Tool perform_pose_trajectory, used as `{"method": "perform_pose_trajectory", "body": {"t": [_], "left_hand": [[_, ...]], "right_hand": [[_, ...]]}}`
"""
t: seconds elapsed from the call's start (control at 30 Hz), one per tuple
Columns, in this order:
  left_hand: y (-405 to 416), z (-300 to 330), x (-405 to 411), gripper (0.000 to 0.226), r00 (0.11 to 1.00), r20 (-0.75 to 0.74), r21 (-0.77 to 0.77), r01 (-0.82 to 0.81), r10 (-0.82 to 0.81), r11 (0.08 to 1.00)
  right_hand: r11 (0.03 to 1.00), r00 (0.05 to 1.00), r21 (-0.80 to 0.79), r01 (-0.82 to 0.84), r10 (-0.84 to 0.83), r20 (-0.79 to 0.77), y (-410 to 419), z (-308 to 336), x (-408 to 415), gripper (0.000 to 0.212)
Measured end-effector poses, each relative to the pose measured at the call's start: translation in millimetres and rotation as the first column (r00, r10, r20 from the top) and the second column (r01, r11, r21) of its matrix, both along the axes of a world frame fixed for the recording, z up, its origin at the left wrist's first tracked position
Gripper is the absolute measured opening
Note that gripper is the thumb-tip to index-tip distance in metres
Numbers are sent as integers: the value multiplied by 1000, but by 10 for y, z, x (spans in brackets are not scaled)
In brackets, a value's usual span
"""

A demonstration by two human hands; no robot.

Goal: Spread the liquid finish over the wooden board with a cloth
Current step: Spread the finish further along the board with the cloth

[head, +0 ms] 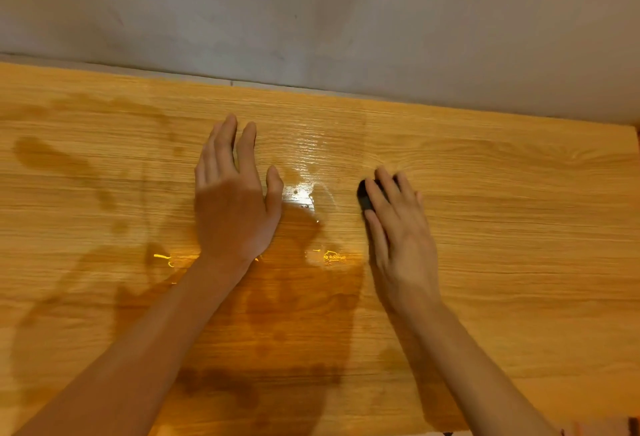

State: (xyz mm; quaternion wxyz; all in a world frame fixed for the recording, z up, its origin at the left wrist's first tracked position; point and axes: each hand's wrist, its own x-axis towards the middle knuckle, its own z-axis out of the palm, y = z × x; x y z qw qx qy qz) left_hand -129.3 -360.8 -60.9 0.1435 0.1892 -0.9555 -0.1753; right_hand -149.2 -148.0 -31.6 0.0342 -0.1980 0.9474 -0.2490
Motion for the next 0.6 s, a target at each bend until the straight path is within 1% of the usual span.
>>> {"method": "perform_pose_trajectory", "body": {"t": [0.07,0.13,0.2,0.23,0.3,0.4,0.43,0.5,0.6], "left_hand": [[-4,3,-15,53,1000,0,-3,0,0,1000],[-7,6,-18,54,1000,4,-10,-1,1,1000],[-9,1,-8,54,1000,16,-19,-2,2,1000],[-16,-3,-6,55,1000,22,-22,-2,2,1000],[-23,-3,-8,55,1000,31,-21,3,-3,1000],[-24,-3,-19,55,999,37,-18,3,-2,1000],[-25,0,-24,55,999,35,-19,1,0,1000],[-23,4,-26,55,1000,27,-19,-3,3,1000],[-29,3,-28,54,1000,6,-32,-2,2,1000]], "right_hand": [[1000,1000,2,15,-15,-4,-115,-8,-426,41],[995,995,1,95,-95,-25,-332,-40,-945,41],[986,986,-5,167,-167,-21,-501,-68,-1227,41],[984,984,-12,177,-177,-21,-550,-78,-1196,42],[990,989,-24,142,-143,-29,-531,-81,-844,41],[1000,998,23,12,-10,-65,-353,-87,-86,41],[999,997,43,-28,31,-74,-306,-92,8,41],[997,997,40,-67,69,-45,-337,-65,-202,42],[999,998,25,20,-19,-64,-660,-52,-891,41]]}}
